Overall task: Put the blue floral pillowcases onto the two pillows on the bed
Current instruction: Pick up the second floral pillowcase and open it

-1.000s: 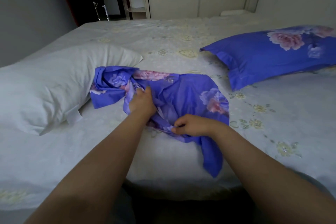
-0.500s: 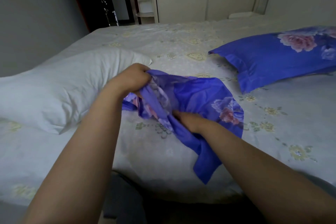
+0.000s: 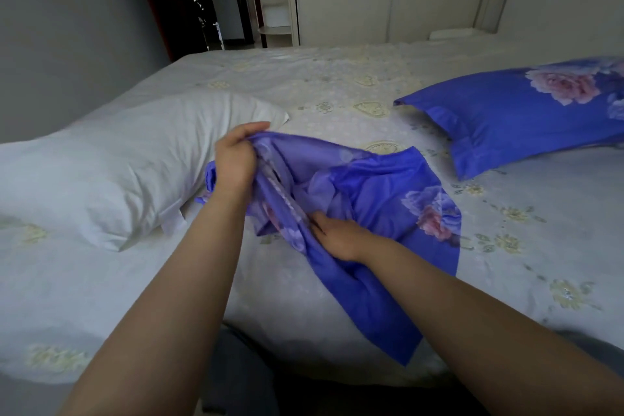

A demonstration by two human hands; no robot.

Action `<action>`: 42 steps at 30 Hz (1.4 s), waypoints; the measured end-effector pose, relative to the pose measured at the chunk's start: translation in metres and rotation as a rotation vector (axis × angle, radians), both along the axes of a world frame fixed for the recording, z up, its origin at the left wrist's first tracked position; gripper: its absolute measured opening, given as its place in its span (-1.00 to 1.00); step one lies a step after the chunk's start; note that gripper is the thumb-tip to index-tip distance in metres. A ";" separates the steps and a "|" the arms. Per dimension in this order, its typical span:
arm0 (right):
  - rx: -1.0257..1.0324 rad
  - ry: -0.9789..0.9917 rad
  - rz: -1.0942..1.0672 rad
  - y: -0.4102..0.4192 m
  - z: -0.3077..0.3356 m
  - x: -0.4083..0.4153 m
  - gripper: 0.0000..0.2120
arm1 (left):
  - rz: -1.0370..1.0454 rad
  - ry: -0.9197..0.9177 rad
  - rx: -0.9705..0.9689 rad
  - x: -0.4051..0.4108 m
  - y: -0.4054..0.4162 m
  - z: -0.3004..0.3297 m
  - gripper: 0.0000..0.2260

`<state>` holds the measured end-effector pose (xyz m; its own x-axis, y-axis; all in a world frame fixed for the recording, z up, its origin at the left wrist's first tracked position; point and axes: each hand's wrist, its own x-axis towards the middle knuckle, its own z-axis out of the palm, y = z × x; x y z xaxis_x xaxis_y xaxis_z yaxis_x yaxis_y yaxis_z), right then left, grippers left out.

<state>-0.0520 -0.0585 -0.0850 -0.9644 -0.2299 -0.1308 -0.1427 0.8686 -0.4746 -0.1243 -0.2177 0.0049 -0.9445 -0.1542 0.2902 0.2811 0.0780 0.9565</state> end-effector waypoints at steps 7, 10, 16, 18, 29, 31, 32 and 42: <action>-0.194 0.034 -0.109 -0.001 0.003 -0.006 -0.57 | -0.044 -0.408 -0.406 -0.028 -0.035 -0.031 -0.70; -0.170 0.148 -0.141 -0.004 0.005 -0.006 -0.58 | -0.171 -0.487 -0.504 -0.026 -0.037 -0.040 -0.70; -0.266 0.301 -0.232 -0.009 0.018 -0.016 -0.77 | -0.098 -0.246 -0.224 -0.034 -0.047 -0.021 -0.68; -0.314 0.344 -0.256 -0.020 0.025 -0.022 -0.84 | -0.017 -0.186 -0.493 -0.045 -0.061 -0.015 -0.65; -0.312 0.482 -0.161 -0.068 0.037 -0.031 -0.84 | 0.576 -0.275 -1.450 -0.066 -0.168 -0.062 -0.41; -0.321 0.504 -0.200 -0.065 0.036 -0.031 -0.85 | 0.544 -0.252 -1.240 -0.061 -0.168 -0.064 -0.66; -0.330 0.506 -0.219 -0.064 0.036 -0.029 -0.85 | 0.526 -0.260 -1.142 -0.055 -0.168 -0.064 -0.74; -0.800 0.280 -0.253 -0.065 0.045 -0.019 -0.46 | 0.553 0.168 -0.065 -0.013 -0.125 0.052 -0.78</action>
<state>-0.0709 -0.1240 -0.0396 -0.9714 0.0726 0.2262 -0.1932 0.3127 -0.9300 -0.1378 -0.3431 0.0568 -0.6690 -0.5882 0.4545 0.3296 0.3133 0.8906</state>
